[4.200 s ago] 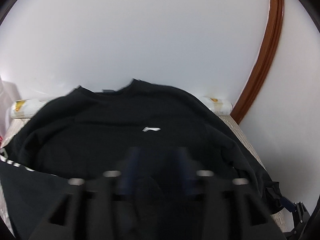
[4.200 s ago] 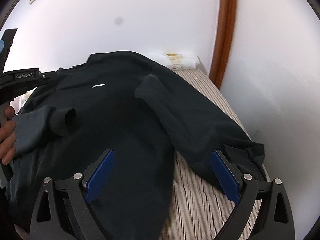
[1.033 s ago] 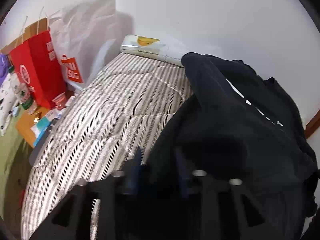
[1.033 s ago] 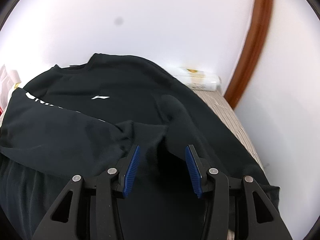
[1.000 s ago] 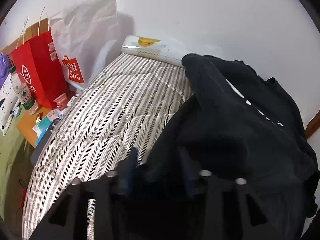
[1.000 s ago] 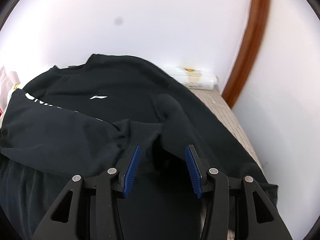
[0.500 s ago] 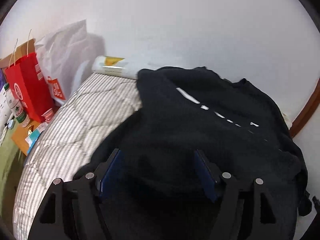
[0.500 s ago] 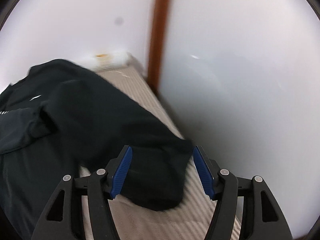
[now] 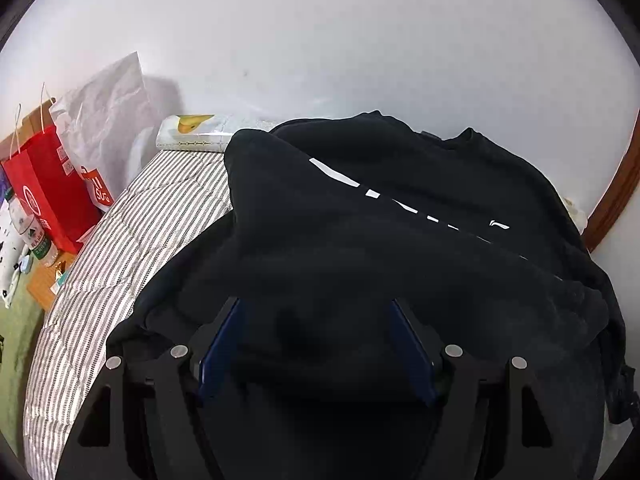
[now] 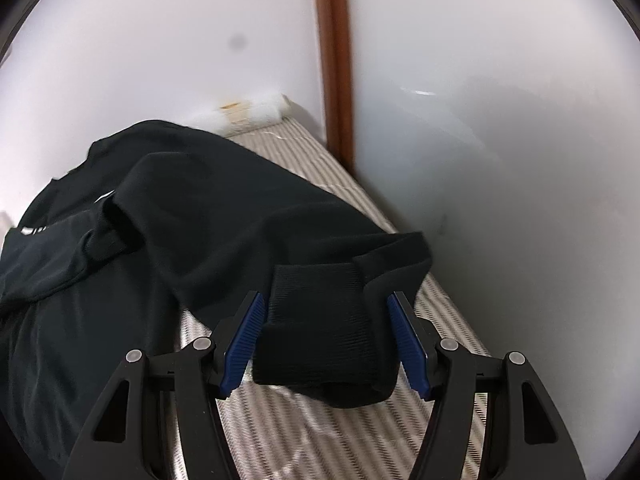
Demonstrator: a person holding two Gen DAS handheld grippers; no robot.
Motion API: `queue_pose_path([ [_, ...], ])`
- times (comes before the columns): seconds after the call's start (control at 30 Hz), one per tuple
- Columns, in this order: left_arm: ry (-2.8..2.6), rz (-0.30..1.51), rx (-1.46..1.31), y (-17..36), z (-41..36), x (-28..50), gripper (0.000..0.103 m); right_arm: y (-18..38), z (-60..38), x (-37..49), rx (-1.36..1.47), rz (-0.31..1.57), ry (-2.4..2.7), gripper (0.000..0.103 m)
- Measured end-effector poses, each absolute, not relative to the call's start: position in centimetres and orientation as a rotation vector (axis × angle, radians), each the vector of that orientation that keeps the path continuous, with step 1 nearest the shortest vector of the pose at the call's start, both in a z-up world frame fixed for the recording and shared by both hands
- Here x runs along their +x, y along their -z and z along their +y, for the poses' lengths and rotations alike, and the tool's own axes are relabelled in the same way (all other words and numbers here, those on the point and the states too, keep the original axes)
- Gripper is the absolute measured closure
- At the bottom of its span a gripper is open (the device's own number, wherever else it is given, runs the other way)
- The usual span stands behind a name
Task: Fold small clothes
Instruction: 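Reach the right tool to the plain sleeve cuff and grasp it, then fold the plain sleeve across the sweatshirt body with the right tool and release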
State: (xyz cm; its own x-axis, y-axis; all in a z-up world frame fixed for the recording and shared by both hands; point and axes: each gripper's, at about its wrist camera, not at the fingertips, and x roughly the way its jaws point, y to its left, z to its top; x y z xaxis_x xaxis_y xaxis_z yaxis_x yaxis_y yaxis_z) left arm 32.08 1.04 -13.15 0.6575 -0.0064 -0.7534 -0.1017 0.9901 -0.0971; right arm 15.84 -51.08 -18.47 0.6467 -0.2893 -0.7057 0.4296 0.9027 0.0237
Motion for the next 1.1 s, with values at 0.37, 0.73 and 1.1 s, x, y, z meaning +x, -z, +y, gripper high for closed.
queue_pose_path([
  [0.37,-0.069,0.867,-0.136,13.5,2.7,30.9,0.030,19.4,-49.7,16.1,0.048,0.834,0.540,0.073],
  [0.73,-0.081,0.878,-0.199,14.2,6.1,31.9,0.030,12.1,-46.4,18.2,0.036,0.706,0.444,0.054],
  [1.1,-0.068,0.849,-0.205,14.3,8.5,32.8,0.030,15.6,-36.4,29.4,0.130,0.815,0.087,0.052],
])
